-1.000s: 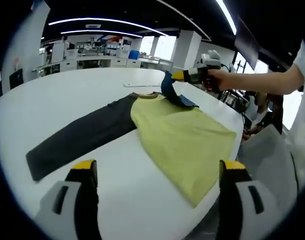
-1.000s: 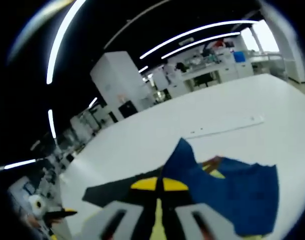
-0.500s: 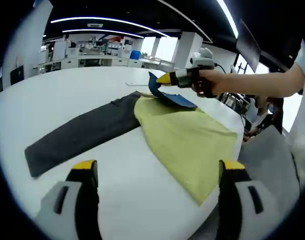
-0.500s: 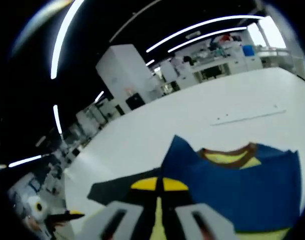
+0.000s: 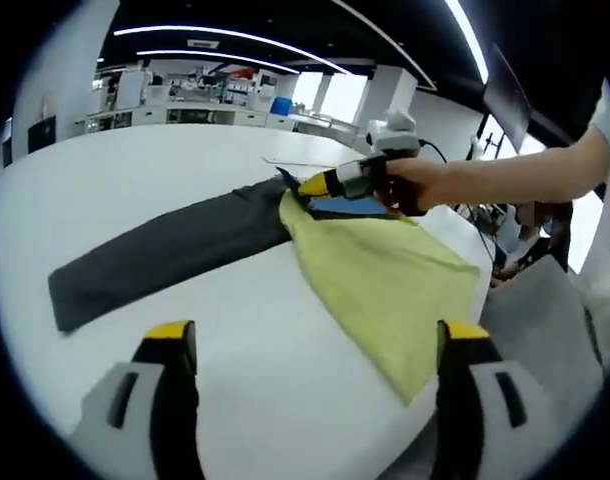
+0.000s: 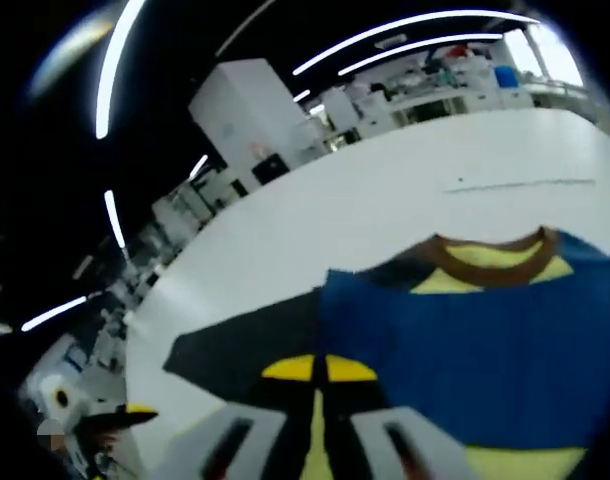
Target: Fold the garment on the visible template until the final outline fits inside the template.
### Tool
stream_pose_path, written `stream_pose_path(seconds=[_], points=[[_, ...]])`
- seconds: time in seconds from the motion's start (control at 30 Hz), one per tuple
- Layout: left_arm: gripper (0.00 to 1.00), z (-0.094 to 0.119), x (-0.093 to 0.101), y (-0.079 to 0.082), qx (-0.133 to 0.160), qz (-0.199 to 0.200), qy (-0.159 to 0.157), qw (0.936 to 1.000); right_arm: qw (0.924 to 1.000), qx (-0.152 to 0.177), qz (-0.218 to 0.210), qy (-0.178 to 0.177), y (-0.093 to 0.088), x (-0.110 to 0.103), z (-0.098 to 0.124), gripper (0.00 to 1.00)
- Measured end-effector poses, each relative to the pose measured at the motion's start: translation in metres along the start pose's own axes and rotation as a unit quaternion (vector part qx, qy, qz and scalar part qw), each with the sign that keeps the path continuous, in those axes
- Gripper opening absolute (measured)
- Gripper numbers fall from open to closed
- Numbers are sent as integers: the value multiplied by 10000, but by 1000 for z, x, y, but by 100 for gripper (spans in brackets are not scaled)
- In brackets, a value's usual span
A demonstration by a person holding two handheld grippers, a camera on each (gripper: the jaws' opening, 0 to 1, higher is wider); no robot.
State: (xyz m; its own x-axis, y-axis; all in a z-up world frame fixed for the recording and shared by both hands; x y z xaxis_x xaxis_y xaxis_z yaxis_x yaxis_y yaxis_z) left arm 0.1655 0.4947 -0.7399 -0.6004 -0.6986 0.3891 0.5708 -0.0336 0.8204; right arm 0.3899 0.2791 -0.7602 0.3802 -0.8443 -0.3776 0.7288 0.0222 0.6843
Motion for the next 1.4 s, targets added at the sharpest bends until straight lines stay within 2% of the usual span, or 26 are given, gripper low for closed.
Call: stream_pose_path(seconds=[0.23,0.33,0.37,0.5,0.57,0.6,0.7,0.83,0.9,1.07,1.23,1.4], points=[[97,-1,-2,-3,18,88,20,10000,9999,-109,50,7,-1,-2,-2,0],[97,-3,-2,-4,5,90,11,10000,9990,-81,417,129,-2,-6,2,0],[97,-3,-2,-3,2,92,4,10000,9987,-31,482,153,-1,-6,3,3],[97,-4,-3,-1,22,80,-18,10000,9967,66,784,179,-2,-2,5,39],[97,-4,-3,-1,31,68,-18,10000,9937,291,1011,388,0,-2,7,55],[97,-4,-3,-1,56,68,-14,10000,9936,279,1029,372,-2,-2,11,65],[97,-4,-3,0,76,74,-31,9999,9920,328,1153,400,-4,1,17,81],[97,-4,-4,0,66,56,-50,10000,9910,400,1216,386,-1,12,21,91],[97,-3,-5,1,78,49,-58,9999,9908,465,1243,260,0,15,24,100],[97,-2,-9,3,107,34,-43,9999,9898,440,1350,129,0,28,36,99],[97,0,-15,5,176,35,-9,9998,9895,530,1342,-44,-3,45,60,99],[96,8,-27,8,315,206,112,9992,9893,631,1279,-302,-8,69,89,99]])
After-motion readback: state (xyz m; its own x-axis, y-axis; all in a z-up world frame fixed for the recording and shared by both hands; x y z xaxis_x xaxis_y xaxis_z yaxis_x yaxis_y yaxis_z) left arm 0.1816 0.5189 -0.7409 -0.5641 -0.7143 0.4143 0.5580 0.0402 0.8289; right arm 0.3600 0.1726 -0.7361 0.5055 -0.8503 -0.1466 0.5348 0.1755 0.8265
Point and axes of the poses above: the point that each gripper's makers call its tool centre point, and the gripper's own axes: z roughly backward along the fingers, x roughly to its right, y roughly out of its top, the point moved 10 cm from there along z, roughly backward along the fingers, and after that the axes turned 12 degrees about -y, right-handed, at the moved point
